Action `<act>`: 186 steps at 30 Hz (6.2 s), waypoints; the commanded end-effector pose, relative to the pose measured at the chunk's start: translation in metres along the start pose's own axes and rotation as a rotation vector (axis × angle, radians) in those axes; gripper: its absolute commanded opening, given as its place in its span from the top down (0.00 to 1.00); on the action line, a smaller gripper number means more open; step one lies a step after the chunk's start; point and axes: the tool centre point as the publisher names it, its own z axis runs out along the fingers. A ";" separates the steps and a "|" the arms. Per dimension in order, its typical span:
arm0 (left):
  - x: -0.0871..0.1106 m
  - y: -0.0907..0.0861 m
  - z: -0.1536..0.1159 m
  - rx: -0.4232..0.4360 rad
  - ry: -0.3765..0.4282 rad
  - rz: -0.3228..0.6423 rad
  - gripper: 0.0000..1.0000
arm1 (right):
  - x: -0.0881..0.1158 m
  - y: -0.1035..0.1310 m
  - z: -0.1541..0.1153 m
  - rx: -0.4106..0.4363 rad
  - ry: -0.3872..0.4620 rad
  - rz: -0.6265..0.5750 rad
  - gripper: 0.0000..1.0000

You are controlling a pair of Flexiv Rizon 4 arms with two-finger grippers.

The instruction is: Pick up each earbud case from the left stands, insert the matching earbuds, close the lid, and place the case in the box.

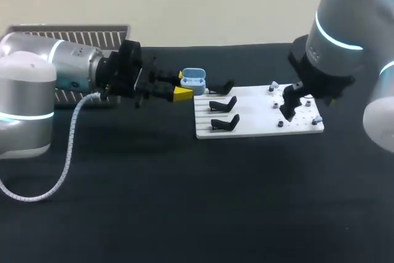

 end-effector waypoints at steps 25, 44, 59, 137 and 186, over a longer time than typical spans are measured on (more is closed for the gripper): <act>0.001 -0.001 0.000 -0.004 -0.002 0.003 1.00 | 0.009 -0.038 0.061 0.046 0.000 0.006 0.54; 0.001 -0.001 0.000 -0.004 -0.002 0.003 1.00 | 0.003 -0.043 0.076 0.078 0.004 0.034 0.58; 0.001 -0.001 0.000 -0.004 -0.002 0.003 1.00 | -0.001 -0.047 0.079 0.081 -0.015 0.052 0.65; 0.001 -0.001 0.000 -0.004 -0.002 0.003 1.00 | -0.070 0.132 -0.088 0.305 0.113 0.693 1.00; 0.001 -0.001 0.000 -0.004 -0.002 0.003 1.00 | -0.131 0.207 -0.095 0.260 0.253 1.143 1.00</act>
